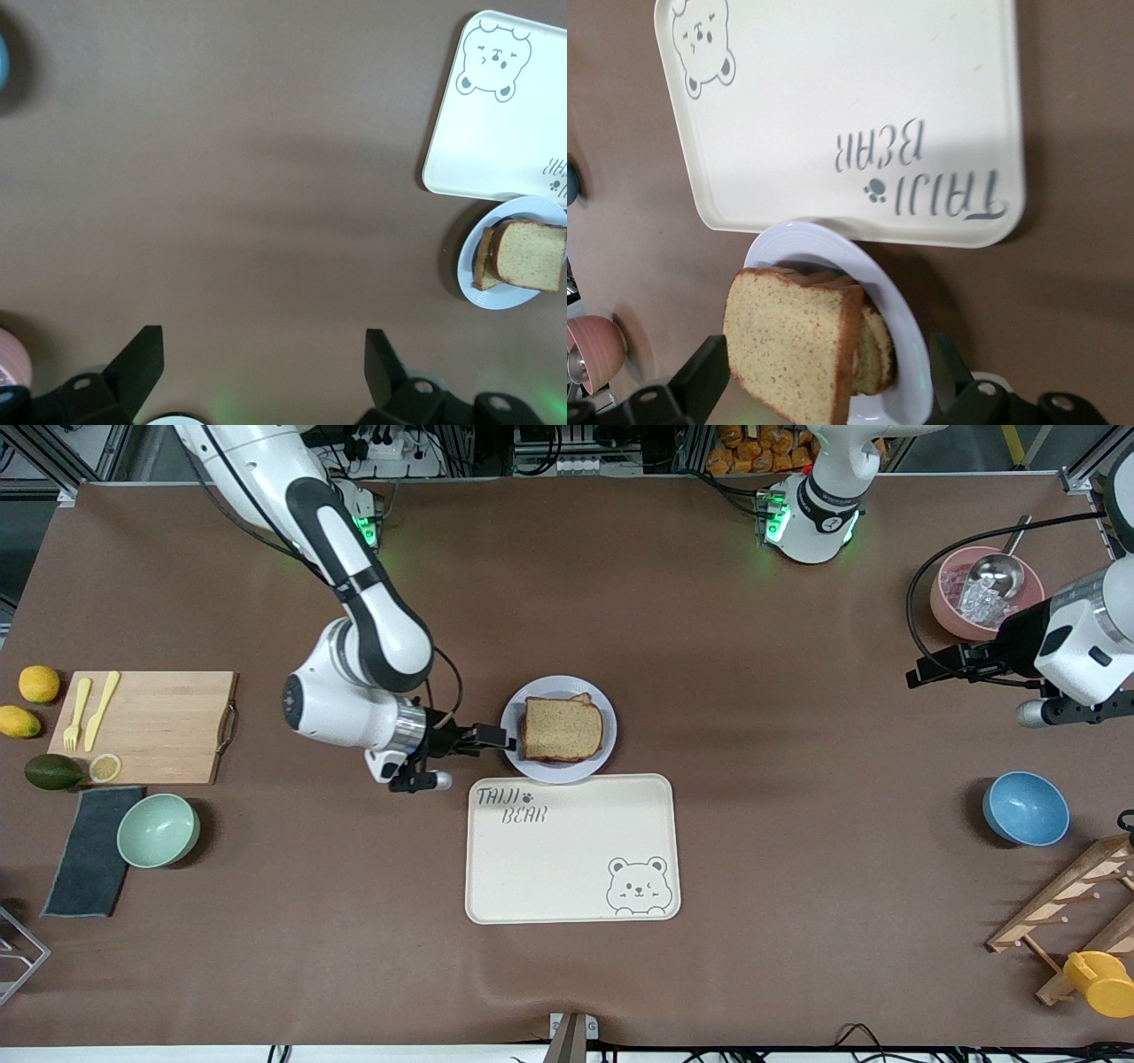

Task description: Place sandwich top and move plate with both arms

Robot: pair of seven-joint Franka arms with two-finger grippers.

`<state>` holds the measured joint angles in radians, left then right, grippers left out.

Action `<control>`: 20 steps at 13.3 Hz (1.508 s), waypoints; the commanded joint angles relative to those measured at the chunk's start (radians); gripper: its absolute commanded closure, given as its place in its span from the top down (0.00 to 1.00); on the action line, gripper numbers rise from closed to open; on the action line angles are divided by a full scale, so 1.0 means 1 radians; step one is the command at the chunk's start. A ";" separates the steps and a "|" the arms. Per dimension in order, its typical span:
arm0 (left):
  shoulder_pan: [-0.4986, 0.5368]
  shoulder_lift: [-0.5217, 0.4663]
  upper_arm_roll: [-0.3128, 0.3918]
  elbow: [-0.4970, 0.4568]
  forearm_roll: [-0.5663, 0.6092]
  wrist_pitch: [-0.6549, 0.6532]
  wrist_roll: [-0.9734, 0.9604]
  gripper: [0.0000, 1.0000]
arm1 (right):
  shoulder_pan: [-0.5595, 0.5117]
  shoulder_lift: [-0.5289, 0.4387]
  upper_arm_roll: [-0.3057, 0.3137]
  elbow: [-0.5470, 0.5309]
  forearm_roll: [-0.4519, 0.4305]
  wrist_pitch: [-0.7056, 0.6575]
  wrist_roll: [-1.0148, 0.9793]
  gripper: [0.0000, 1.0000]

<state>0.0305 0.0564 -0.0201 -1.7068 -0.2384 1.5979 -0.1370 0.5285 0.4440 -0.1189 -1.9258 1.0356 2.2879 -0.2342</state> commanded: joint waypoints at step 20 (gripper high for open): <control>-0.092 0.434 -0.024 -0.310 -1.000 0.304 0.718 1.00 | -0.431 -0.025 -0.159 0.318 -0.613 -0.410 -0.229 1.00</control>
<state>-0.0320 0.4577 -0.0431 -1.9989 -1.1589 1.8679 0.5033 0.1803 0.4366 -0.3330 -1.6541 0.4892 1.9275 -0.4117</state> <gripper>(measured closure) 0.000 0.000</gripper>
